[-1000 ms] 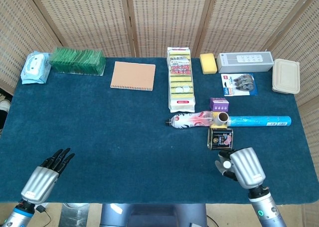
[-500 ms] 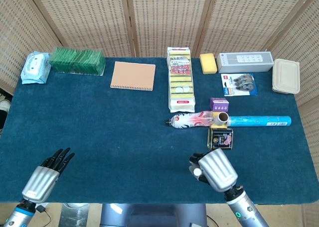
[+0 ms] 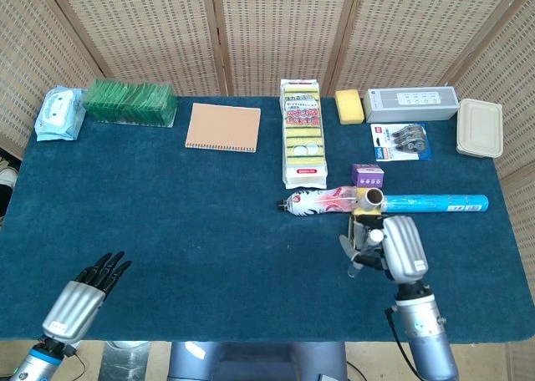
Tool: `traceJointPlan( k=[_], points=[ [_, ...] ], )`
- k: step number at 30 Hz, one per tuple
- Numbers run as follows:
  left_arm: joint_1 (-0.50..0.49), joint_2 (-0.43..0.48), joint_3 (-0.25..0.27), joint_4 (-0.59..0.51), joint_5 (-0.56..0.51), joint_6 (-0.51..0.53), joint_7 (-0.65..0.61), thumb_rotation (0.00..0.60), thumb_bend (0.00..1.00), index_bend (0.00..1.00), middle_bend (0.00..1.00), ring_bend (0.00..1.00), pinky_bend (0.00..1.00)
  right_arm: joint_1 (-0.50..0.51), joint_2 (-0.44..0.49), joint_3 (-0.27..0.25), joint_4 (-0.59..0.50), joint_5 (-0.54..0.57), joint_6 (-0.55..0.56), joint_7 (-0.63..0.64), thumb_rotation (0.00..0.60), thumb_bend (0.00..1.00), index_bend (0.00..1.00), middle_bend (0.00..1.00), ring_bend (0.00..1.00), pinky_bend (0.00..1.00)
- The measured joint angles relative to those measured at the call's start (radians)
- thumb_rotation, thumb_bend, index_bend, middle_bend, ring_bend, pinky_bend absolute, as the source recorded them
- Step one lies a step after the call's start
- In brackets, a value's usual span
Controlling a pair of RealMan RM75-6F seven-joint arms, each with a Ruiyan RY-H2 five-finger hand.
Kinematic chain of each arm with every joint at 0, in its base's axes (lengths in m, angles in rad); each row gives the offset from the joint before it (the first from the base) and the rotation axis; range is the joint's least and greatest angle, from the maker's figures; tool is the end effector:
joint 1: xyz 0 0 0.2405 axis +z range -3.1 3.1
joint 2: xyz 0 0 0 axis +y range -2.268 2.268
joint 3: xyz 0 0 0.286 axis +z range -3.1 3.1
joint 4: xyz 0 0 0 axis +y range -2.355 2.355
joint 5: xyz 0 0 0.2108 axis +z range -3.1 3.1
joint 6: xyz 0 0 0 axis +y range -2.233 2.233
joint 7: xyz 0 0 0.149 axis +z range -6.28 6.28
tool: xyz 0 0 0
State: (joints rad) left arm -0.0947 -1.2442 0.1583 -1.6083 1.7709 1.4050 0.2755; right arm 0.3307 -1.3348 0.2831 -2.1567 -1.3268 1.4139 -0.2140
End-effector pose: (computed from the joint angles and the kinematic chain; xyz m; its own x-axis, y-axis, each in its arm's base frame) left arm -0.3050 0.1348 0.0796 0.5687 0.1987 0.7982 0.8026 -0.3465 -0.4856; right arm -0.1440 -0.2578 0.1224 -0.1774 0.0017 0.9841 -0.9586 -0.2267 -0.1724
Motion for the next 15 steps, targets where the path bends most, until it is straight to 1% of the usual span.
traceJointPlan(
  k=[2, 8, 12, 15],
  points=[
    [0.000, 0.003, -0.003, -0.001, -0.003, 0.002, -0.004, 0.600, 0.21, 0.03, 0.03, 0.04, 0.26, 0.027, -0.050, 0.040, 0.037, 0.051, -0.001, 0.021, 0.600, 0.38, 0.80, 1.00, 1.00, 1.00],
    [0.005, 0.000, -0.008, 0.008, -0.014, 0.009, -0.002, 0.600, 0.21, 0.03, 0.03, 0.04, 0.26, 0.086, -0.128, 0.100, 0.170, 0.112, -0.005, 0.031, 0.600, 0.38, 0.80, 1.00, 1.00, 1.00],
    [0.010, -0.006, -0.006, 0.009, -0.010, 0.016, 0.002, 0.600, 0.21, 0.03, 0.03, 0.04, 0.26, 0.113, -0.138, 0.114, 0.246, 0.119, -0.037, 0.070, 0.600, 0.38, 0.80, 1.00, 1.00, 1.00],
    [0.014, -0.016, -0.006, 0.010, -0.012, 0.016, 0.014, 0.600, 0.21, 0.03, 0.03, 0.04, 0.26, 0.129, -0.130, 0.117, 0.296, 0.106, -0.082, 0.138, 0.600, 0.38, 0.80, 1.00, 1.00, 1.00]
  ],
)
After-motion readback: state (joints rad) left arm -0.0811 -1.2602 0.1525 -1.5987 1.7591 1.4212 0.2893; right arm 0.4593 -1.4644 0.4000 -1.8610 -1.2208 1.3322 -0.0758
